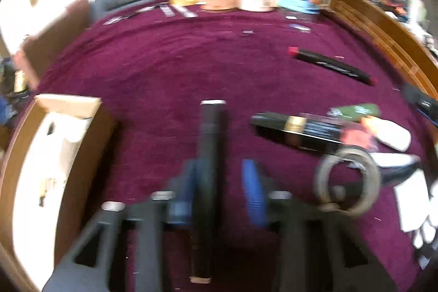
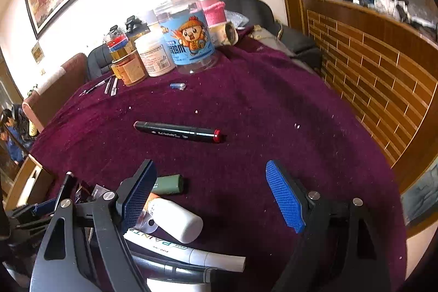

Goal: Organize rigid objects
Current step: 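Grasp black marker with left tool while right tool grasps black gold-banded tube, then carry marker and tube into the tray and open both tools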

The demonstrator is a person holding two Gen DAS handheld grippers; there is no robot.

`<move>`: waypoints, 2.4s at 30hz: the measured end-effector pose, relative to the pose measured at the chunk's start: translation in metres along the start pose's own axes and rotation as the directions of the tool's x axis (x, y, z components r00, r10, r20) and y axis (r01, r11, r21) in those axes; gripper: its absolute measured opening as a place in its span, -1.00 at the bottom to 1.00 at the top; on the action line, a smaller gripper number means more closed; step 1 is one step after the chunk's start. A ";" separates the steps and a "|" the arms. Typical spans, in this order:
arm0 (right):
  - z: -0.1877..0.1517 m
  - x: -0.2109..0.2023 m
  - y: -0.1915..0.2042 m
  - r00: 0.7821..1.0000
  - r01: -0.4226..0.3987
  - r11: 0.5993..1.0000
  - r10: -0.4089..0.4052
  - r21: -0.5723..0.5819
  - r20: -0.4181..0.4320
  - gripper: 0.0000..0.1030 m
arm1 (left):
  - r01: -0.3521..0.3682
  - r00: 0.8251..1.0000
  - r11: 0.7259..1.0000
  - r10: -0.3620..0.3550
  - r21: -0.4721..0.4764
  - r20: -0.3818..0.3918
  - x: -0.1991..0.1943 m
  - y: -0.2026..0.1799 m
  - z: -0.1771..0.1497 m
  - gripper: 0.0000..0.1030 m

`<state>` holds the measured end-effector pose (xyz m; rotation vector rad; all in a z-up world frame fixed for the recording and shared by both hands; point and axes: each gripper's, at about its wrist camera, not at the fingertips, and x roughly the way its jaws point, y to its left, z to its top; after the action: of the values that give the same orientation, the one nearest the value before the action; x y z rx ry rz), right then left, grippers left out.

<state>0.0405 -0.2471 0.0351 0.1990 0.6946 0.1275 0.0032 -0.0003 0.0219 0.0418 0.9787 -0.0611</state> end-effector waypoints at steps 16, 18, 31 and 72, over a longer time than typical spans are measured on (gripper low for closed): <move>-0.004 0.004 0.164 0.982 -0.143 0.888 0.071 -0.437 -0.177 0.43 | 0.323 0.937 0.940 -0.302 -0.104 0.177 -0.114 0.123 -0.042 -0.78; -0.010 0.021 0.183 0.973 -0.151 0.849 0.038 -0.506 -0.228 0.19 | 0.315 0.938 0.939 -0.286 -0.137 0.196 -0.119 0.147 -0.049 -0.78; -0.028 0.045 0.191 0.940 -0.144 0.867 -0.030 -0.477 -0.339 -0.67 | 0.223 0.965 0.942 -0.176 -0.253 0.194 -0.103 0.249 -0.064 -0.78; -0.008 0.055 0.350 0.845 -0.435 0.897 0.376 -0.080 -0.380 -0.58 | 0.249 0.967 0.758 -0.157 -0.603 0.201 -0.041 0.324 -0.054 0.12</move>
<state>0.0596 0.1043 0.0736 0.1641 0.9937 0.6431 -0.0415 0.3279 0.0287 -0.6838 0.8190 0.0648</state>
